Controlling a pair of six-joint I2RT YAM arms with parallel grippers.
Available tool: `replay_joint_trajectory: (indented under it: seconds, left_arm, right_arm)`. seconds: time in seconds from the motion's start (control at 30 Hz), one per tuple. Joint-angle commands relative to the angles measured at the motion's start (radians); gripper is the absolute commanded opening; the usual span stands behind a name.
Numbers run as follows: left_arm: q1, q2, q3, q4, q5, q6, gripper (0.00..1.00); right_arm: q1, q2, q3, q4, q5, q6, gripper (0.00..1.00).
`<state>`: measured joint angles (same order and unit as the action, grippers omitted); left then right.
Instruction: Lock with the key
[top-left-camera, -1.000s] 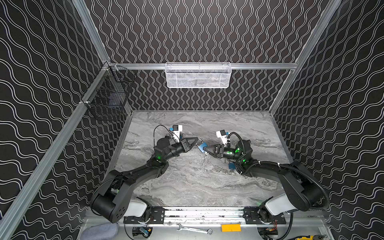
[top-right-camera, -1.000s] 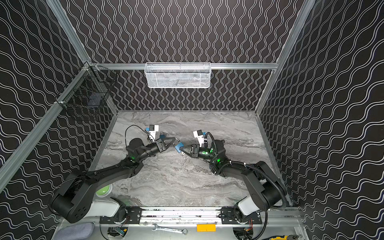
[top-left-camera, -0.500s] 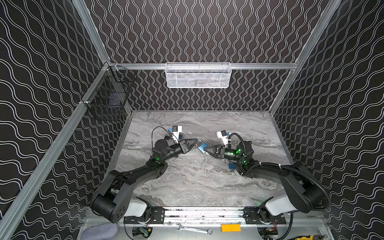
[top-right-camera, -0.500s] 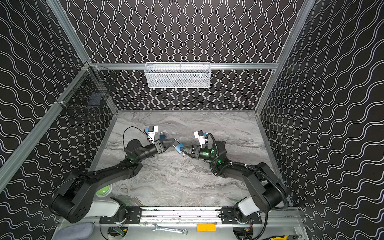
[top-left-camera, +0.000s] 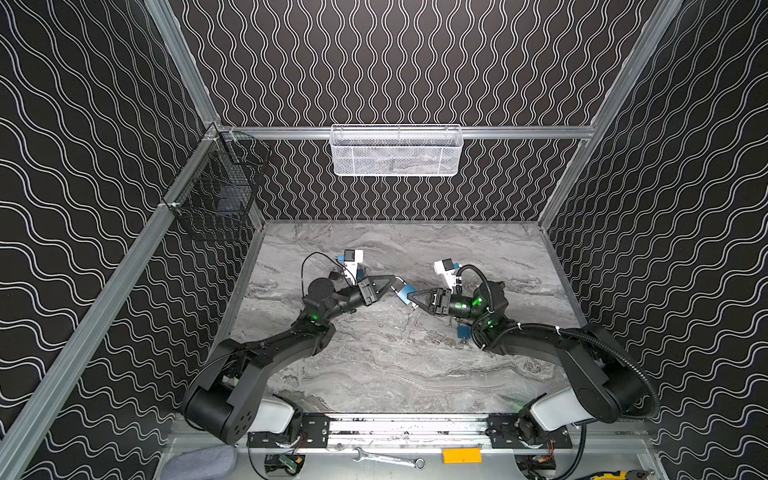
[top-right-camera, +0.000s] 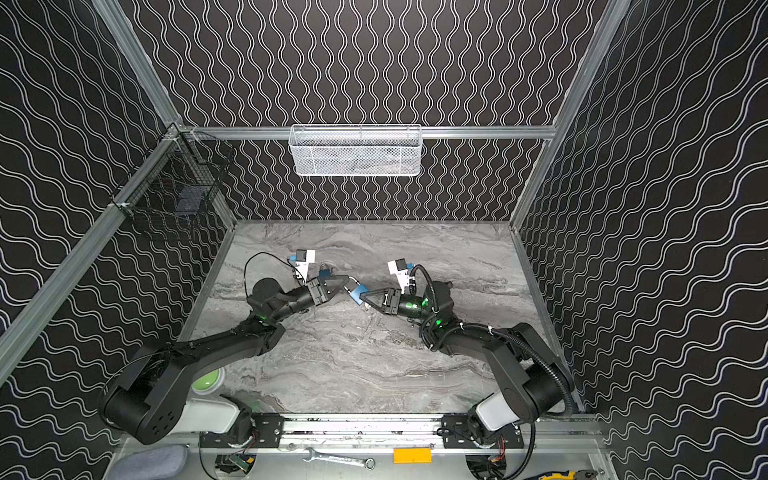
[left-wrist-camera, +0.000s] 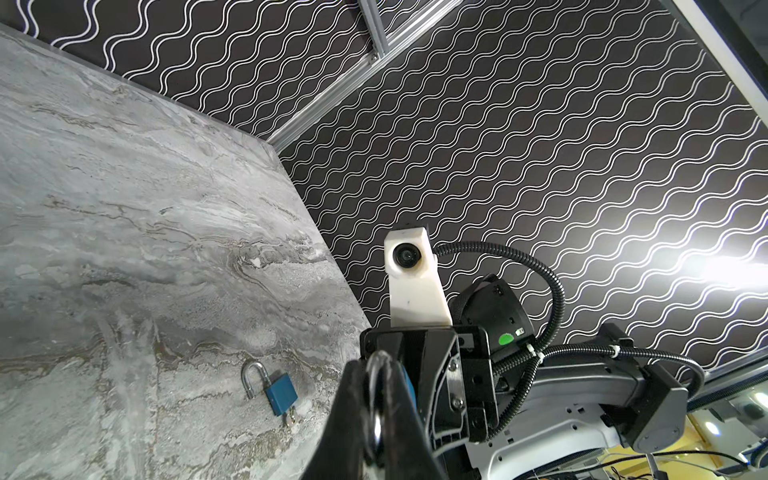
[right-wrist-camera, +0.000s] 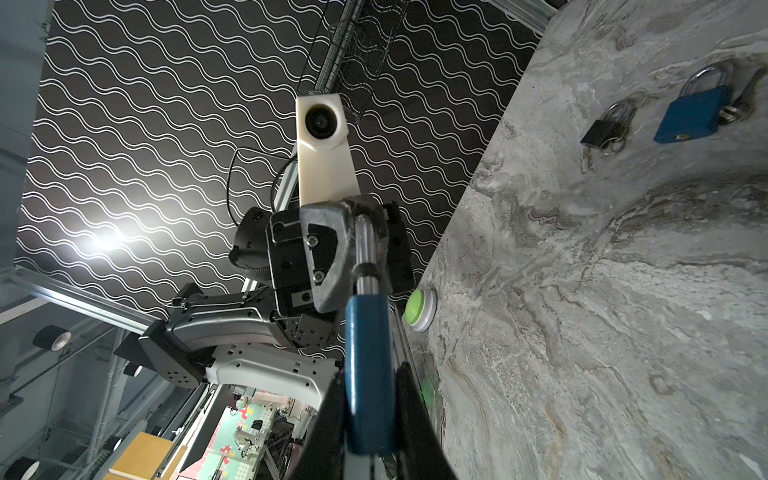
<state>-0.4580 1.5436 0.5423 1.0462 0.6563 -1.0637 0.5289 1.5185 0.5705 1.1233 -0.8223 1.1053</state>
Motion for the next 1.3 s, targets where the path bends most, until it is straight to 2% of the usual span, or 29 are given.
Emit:
replay_joint_trajectory:
  seconds: [0.0, 0.2, 0.87, 1.27]
  left_arm:
    - [-0.023, -0.008, 0.004, 0.057, 0.271, 0.03, 0.0]
    - [-0.04, -0.019, -0.003, 0.028, 0.272, 0.054, 0.0]
    - [-0.074, 0.016, -0.024, 0.097, 0.27, 0.013, 0.0]
    - [-0.05, 0.021, 0.039, -0.082, 0.243, 0.069, 0.0]
  right_arm:
    - [-0.007, 0.01, 0.034, -0.023, 0.145, 0.022, 0.0]
    - [-0.014, 0.017, 0.074, -0.026, 0.14, 0.041, 0.0]
    - [-0.033, 0.101, 0.158, 0.019, 0.096, 0.07, 0.0]
    - [-0.041, 0.093, 0.128, 0.008, 0.074, 0.053, 0.0]
